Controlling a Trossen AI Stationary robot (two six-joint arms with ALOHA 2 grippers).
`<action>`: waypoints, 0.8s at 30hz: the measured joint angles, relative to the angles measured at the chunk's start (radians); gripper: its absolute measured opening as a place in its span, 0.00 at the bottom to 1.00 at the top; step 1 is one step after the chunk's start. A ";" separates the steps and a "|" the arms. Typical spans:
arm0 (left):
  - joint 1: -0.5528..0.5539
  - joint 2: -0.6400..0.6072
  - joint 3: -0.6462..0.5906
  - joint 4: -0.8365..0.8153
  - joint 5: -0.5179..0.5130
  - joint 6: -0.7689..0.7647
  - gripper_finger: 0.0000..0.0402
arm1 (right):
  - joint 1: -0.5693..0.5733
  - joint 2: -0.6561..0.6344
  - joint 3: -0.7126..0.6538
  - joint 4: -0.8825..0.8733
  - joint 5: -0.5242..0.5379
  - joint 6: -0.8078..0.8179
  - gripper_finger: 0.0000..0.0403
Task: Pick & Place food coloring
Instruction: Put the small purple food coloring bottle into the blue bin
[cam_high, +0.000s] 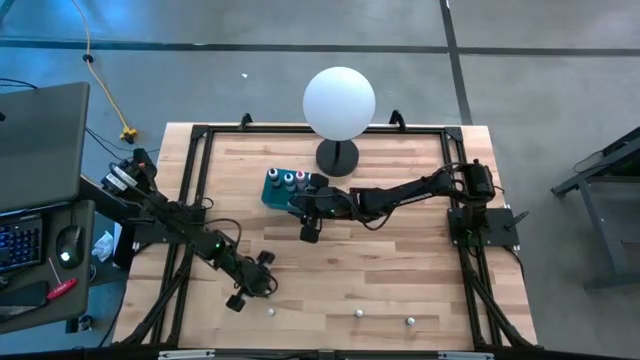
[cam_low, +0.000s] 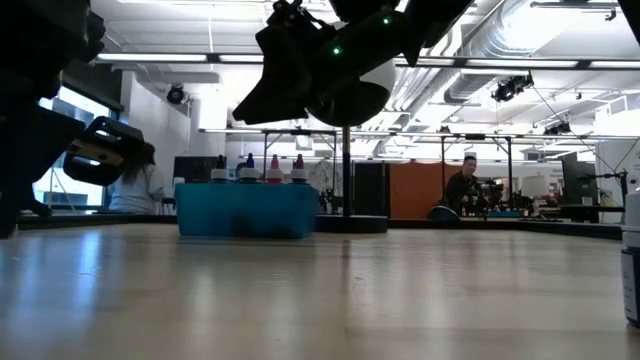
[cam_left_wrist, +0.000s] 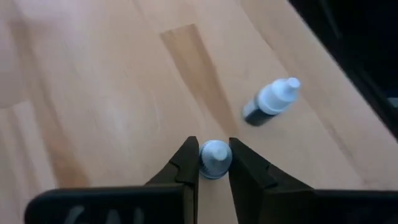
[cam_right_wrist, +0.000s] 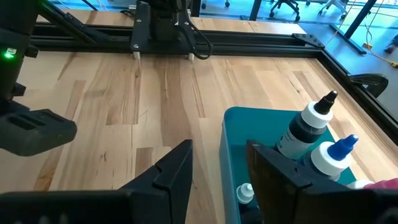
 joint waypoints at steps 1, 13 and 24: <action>0.000 -0.002 0.003 -0.005 -0.017 0.000 0.11 | 0.000 0.000 0.000 0.000 0.000 0.000 0.35; 0.152 -0.202 0.136 -0.330 -0.146 0.160 0.16 | 0.002 -0.173 0.001 -0.217 0.077 -0.074 0.35; 0.522 -0.319 0.276 -0.709 -0.261 0.369 0.16 | 0.002 -0.357 0.001 -0.648 0.085 0.075 0.35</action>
